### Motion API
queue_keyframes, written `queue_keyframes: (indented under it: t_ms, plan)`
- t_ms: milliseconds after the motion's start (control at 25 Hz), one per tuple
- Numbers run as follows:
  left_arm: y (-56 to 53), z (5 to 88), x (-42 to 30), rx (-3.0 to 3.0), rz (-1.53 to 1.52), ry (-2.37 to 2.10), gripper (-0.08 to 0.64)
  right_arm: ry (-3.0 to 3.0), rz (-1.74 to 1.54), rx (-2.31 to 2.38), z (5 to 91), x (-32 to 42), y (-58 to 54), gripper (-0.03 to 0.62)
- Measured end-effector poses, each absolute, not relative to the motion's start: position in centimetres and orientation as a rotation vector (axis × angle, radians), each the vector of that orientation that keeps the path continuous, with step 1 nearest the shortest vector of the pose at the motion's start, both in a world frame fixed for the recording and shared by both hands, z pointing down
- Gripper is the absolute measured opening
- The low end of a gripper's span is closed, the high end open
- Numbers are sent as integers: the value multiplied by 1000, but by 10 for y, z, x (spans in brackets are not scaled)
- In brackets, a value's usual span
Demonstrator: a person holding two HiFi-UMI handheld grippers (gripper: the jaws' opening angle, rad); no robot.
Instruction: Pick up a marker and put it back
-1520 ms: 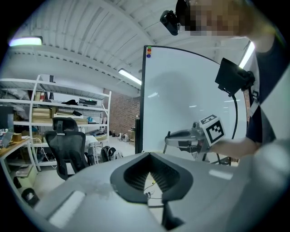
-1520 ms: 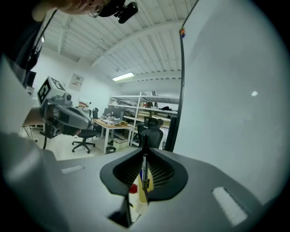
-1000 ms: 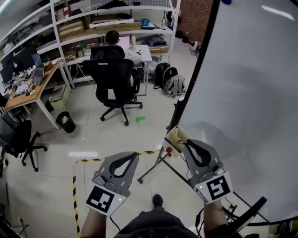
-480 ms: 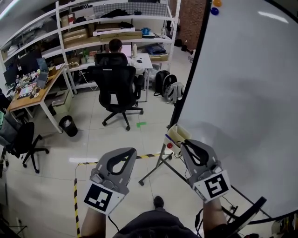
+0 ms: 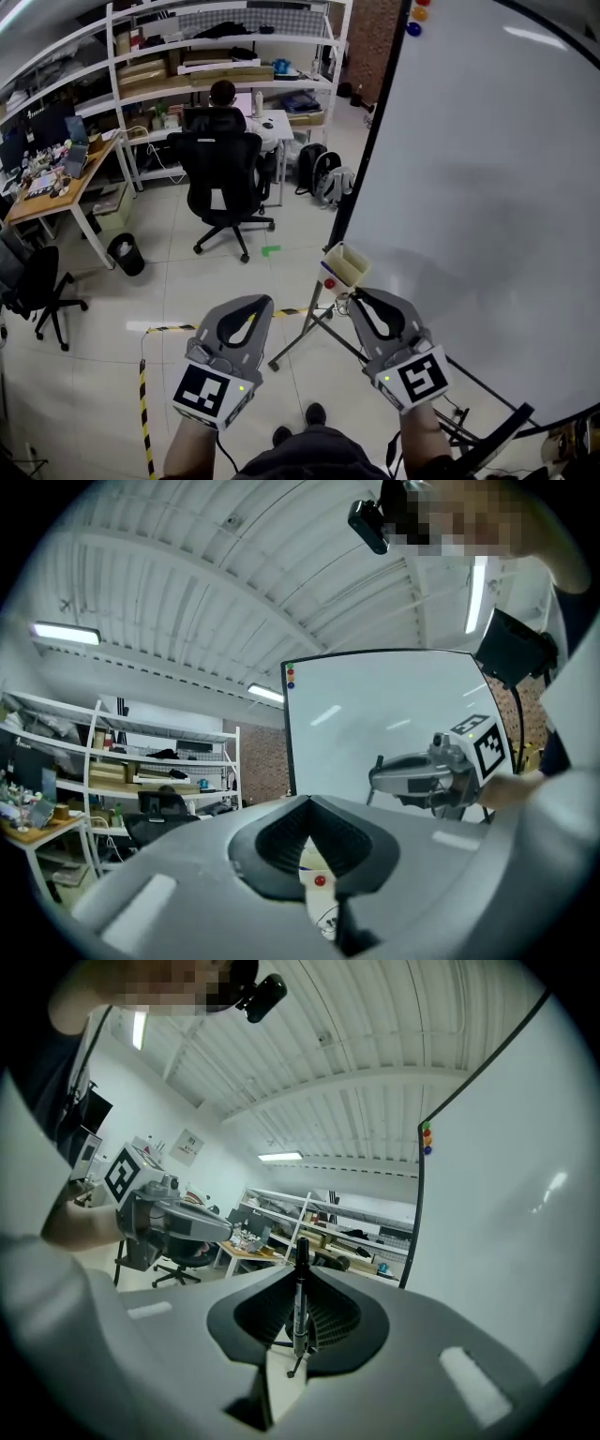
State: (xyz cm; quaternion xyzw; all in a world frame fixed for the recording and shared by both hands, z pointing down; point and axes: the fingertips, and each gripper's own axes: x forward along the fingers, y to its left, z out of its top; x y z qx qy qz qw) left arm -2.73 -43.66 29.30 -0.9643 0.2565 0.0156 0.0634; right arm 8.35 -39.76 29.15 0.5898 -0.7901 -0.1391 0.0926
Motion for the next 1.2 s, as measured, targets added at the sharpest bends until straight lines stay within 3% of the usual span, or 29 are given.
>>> queue_keyframes:
  t_ms: [480,1200]
  plan:
    - [-362,278,-1,-2913,78,753,6,-2420,-428,1722,284,88,-323,40]
    - [-107,295,69,-2860,-80,773,6,-2548,-434,1619,294,149,-101,40]
